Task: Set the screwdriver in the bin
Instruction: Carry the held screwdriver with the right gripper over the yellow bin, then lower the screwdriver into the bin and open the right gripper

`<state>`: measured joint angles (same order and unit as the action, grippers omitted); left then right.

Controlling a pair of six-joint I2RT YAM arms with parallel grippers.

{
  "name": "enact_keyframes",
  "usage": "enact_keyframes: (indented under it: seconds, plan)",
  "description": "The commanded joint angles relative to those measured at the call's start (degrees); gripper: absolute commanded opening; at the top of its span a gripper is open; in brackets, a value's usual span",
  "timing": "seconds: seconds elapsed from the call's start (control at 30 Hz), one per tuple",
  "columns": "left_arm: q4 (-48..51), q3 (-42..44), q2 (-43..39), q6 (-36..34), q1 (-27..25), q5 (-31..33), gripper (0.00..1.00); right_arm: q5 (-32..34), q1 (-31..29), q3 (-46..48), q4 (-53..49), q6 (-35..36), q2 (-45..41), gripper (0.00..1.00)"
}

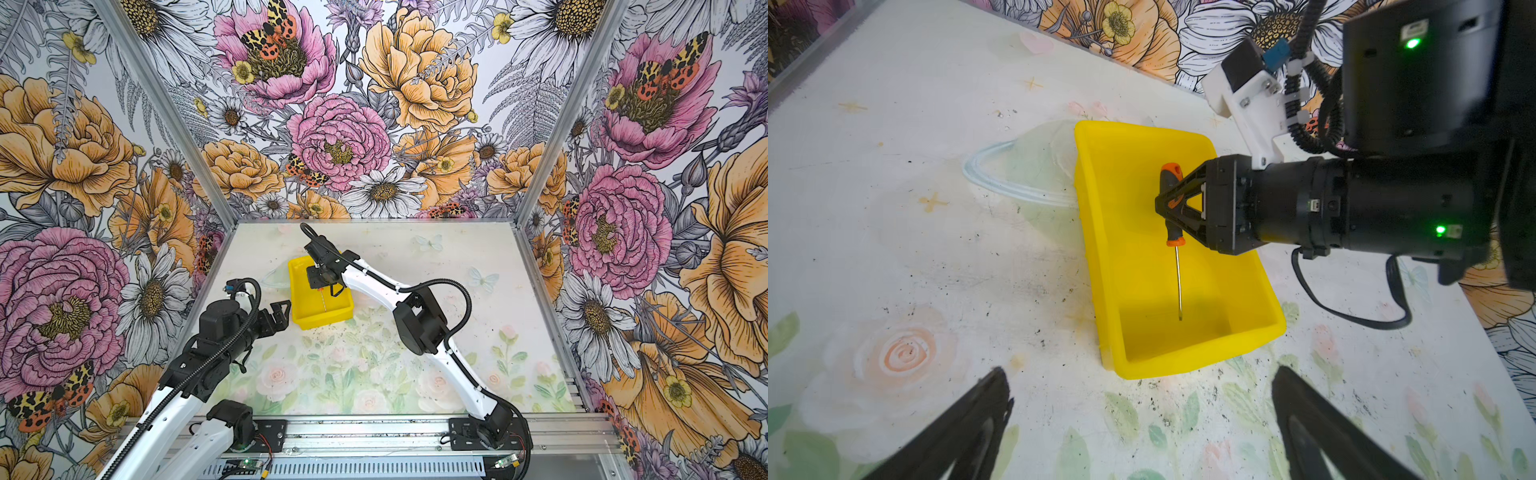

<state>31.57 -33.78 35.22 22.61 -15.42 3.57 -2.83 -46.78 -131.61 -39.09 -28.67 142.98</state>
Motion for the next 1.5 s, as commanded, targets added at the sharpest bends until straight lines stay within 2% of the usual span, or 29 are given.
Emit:
enact_keyframes:
  seconds: [0.0,0.17,0.33,0.57,0.7,0.9,1.23,1.47]
  plan:
    - [-0.06,0.65,-0.41,0.33,0.79,1.26,0.99,0.93,0.42,-2.07,0.57,-0.25,2.55,0.03]
    - [-0.15,0.82,-0.49,0.43,1.09,1.59,0.99,1.03,0.49,-2.19,0.57,0.23,3.27,0.09]
    - [-0.60,1.08,-0.33,0.68,1.09,1.52,0.99,1.24,0.53,-2.20,0.56,0.59,3.23,0.19]
    - [-0.66,1.00,-0.28,0.48,1.27,1.09,0.99,3.15,0.17,-2.62,0.61,2.09,0.73,0.47]
    - [-1.11,0.76,0.70,-0.09,1.55,0.13,0.99,4.92,-0.41,-3.12,0.66,3.21,-1.11,0.57]
    - [-1.48,0.28,1.01,-1.15,2.40,-0.85,0.99,6.72,-0.94,-3.83,0.70,3.28,-2.49,0.63]
    - [-0.85,0.18,-1.79,-1.38,3.20,-0.79,0.99,5.37,-0.95,-2.25,0.51,2.15,-2.62,0.65]
    - [-0.92,0.46,-1.30,-0.12,4.83,2.07,0.99,7.57,-1.33,2.27,0.69,5.83,-10.68,0.66]
